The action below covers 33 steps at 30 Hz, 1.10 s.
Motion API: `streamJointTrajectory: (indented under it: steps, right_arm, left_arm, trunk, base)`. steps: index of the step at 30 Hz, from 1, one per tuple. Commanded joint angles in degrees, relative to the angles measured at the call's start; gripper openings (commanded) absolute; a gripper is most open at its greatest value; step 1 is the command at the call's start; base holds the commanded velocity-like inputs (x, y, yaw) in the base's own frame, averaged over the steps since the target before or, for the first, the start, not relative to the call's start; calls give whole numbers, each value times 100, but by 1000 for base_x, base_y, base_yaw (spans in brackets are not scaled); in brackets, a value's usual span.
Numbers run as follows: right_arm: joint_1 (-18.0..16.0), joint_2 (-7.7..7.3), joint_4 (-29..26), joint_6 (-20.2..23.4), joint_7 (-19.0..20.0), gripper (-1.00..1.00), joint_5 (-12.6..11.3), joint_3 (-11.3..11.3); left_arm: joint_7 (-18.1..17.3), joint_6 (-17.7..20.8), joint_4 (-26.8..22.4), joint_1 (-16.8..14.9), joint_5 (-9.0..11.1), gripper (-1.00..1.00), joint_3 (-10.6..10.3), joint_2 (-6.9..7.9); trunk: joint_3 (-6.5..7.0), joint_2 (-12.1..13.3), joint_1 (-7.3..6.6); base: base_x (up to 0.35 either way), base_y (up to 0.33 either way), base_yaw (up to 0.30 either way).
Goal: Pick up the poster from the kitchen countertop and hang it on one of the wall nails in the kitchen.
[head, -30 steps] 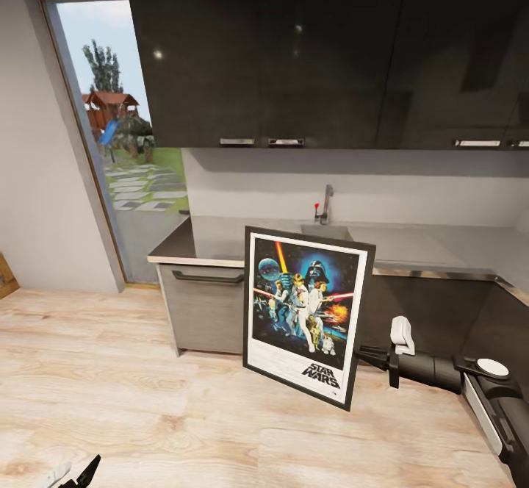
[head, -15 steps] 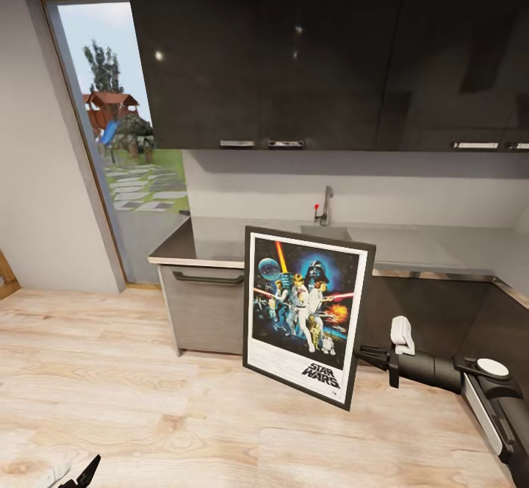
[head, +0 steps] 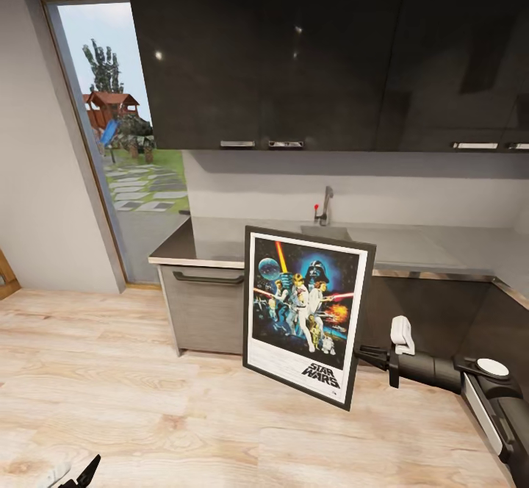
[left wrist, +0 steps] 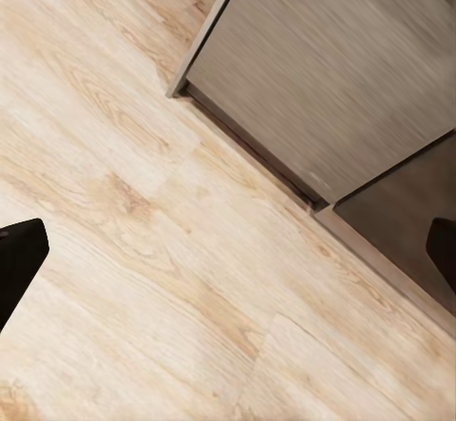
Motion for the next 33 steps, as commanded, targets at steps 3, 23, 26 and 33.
streamJointTrajectory:
  steps: [3, 23, 26, 33]
  right_arm:
    - [-3, -1, 2, 80, 31, -100, -33, -2]
    - [-3, -5, -5, 73, 31, -100, -33, -4]
    - [-3, -3, -6, 73, 31, -100, -33, -3]
    - [-3, -1, -7, 73, 31, -100, -33, -2]
  left_arm:
    - [-22, -20, 11, -4, 47, 100, -33, 2]
    - [-30, -20, 11, -4, 47, 100, -25, 2]
    - [-30, -20, 11, -4, 47, 100, -25, 2]
    - [-30, -14, 11, -4, 47, 100, -24, 2]
  trunk:
    - [-6, -7, 3]
    - [-6, -7, 3]
    - [-6, -7, 3]
    - [-6, -7, 3]
  base:
    - [0, 0, 0]
    - [0, 2, 0]
    - [0, 147, 37]
    - [0, 253, 202]
